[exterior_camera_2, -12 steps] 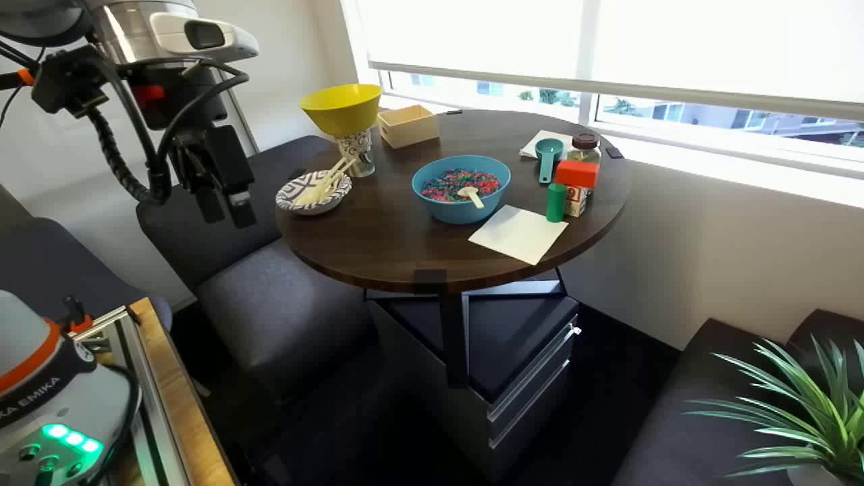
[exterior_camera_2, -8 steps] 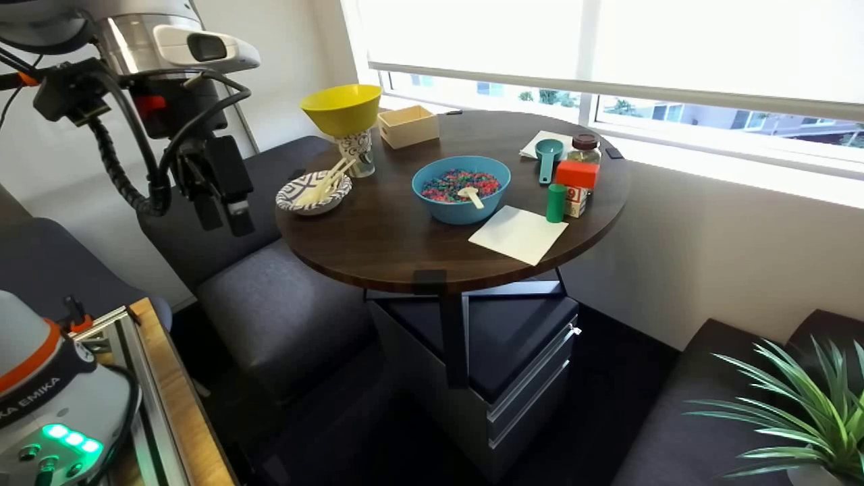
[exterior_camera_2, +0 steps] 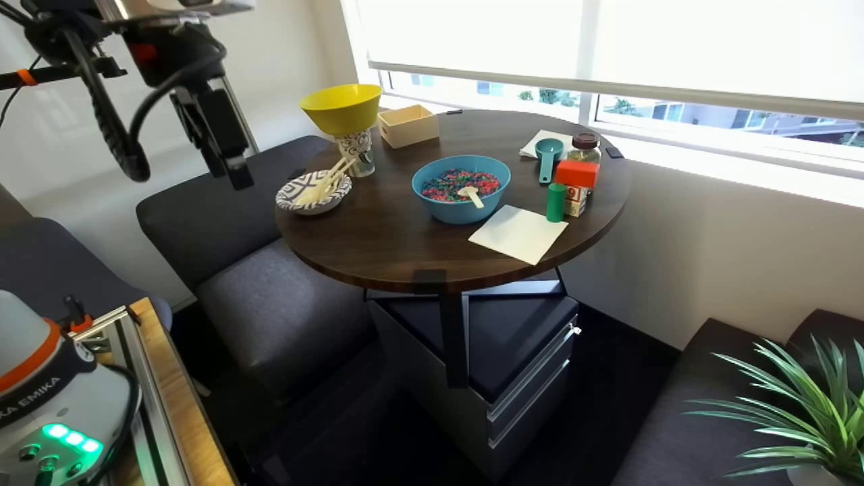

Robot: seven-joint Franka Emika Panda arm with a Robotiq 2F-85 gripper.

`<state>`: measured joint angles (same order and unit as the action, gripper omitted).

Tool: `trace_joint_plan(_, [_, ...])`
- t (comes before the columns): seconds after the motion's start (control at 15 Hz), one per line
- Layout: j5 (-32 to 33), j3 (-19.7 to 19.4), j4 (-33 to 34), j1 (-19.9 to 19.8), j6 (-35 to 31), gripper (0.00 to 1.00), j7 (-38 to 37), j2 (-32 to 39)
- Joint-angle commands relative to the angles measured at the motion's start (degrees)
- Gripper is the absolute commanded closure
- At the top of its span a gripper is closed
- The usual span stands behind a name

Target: Pour the contents in the yellow bowl into the blue bowl

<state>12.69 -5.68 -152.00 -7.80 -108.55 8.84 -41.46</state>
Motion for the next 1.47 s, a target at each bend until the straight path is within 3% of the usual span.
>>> trace_joint_plan(0.0, [-9.36, 2.7, 12.22, 2.82, 6.01, 0.0, -10.06, 4.71])
trace_joint_plan(0.27, [-17.96, 7.33, 24.99, 4.09, 3.4, 0.0, -24.13, 14.26])
trace_joint_plan(0.47, [-19.5, 11.12, 32.45, 3.89, 1.46, 0.0, -34.84, 23.43])
trace_joint_plan(0.6, [-19.58, 11.83, 35.8, 5.42, 2.45, 0.0, -35.18, 27.96])
trace_joint_plan(0.67, [-18.19, 10.83, 31.13, 5.05, 1.48, 0.0, -33.66, 22.22])
trace_joint_plan(1.0, [-18.22, 11.04, 35.35, 6.13, 1.48, 0.0, -34.55, 28.35])
trace_joint_plan(1.4, [-25.75, 10.38, 35.3, 6.21, -4.81, 0.0, -42.1, 33.38])
